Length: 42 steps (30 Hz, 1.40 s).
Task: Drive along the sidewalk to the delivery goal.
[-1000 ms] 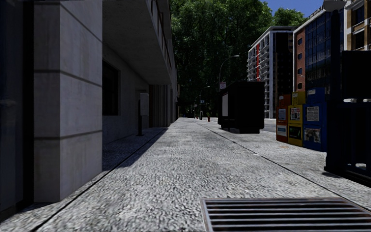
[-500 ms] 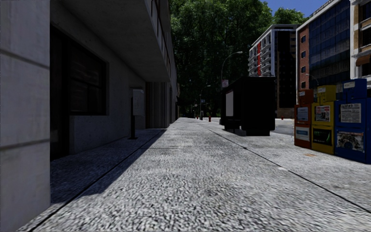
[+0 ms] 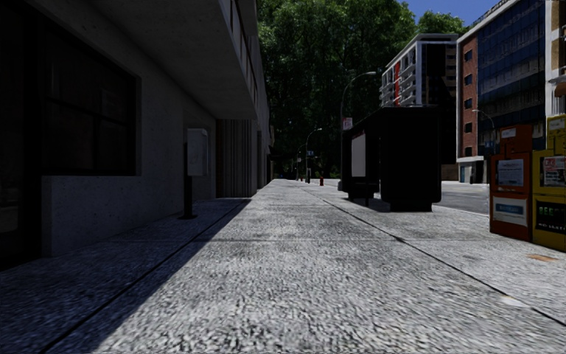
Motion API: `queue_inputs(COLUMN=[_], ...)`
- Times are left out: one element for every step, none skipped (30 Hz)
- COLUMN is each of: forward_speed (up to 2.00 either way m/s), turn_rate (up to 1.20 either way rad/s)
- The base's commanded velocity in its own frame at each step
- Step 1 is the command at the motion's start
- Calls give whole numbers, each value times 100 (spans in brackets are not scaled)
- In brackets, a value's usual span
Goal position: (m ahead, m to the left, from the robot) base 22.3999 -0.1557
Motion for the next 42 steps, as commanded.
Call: queue_inputs(forward_speed=[200,200,200,200,200,200,200,200,200,200,200,200,200,200,200,200,200,200,200,200,200,200,200,200,200,200,200,200,200,200,200,200,200,200,200,200,200,200,200,200,200,200], turn_rate=[0,0,0,0,0,0,0,0,0,0,0,0,0,0,0,0,0,0,0,0,0,0,0,0,0,0,0,0,0,0,0,0,0,0,0,0,0,0,0,0,0,0])
